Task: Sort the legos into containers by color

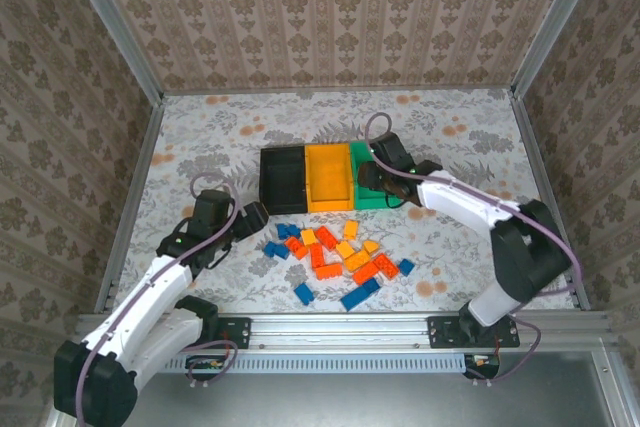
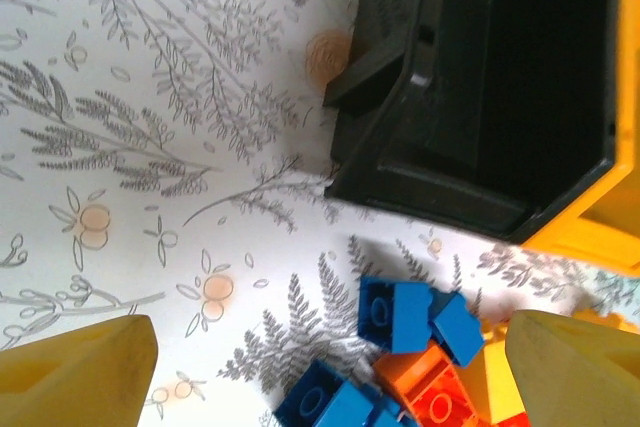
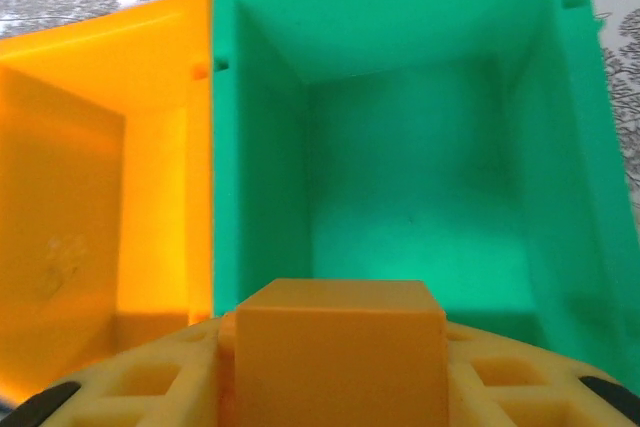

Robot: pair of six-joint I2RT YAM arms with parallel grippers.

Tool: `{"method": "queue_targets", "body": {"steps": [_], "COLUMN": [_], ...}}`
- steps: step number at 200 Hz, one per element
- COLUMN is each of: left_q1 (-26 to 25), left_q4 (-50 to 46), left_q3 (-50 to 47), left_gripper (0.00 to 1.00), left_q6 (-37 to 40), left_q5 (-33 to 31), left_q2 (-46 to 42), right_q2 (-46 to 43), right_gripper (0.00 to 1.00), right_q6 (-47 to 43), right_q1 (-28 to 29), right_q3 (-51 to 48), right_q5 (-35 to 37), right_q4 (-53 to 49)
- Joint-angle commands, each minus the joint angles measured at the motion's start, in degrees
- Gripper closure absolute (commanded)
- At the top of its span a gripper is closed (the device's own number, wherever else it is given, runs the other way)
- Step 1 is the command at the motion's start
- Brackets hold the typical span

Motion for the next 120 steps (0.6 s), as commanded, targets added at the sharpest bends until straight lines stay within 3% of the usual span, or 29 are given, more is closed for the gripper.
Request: {"method": "queue_targets", "body": {"steps": [1, 18, 42, 64, 120], "left_q1": [-1.0, -1.6, -1.6, -5.2, -12.7], "left_q4": [-4.6, -6.3, -7.1, -6.5, -2.7], "left_q3": [1.3, 1.3, 0.9, 0.2, -0.1], "left_gripper": [0.09, 0.08, 0.08, 0.08, 0.15], "left_q6": [2.2, 2.5, 3.2, 3.5, 1.6], "left_q5": [0.6, 0.0, 0.0, -0.2, -2.7], "left_q2": [0.5, 0.4, 0.7, 1.8, 11.0], "right_q2": [4.5, 6.7, 7.3, 4.7, -3.3], "right_gripper": [0.52, 0.46, 0.28, 0.19, 0.16], "right_q6": [-0.1, 0.4, 0.6, 0.7, 1.7], "right_q1": [-0.9, -1.2, -1.4, -1.3, -1.1], "right_q3": [4.6, 6.2, 7.7, 6.3, -2.6], "right_q5": [2.2, 2.9, 2.1, 1.7, 1.5], "right_q4": [-1.0, -1.0, -1.1, -0.2, 3.6]}}
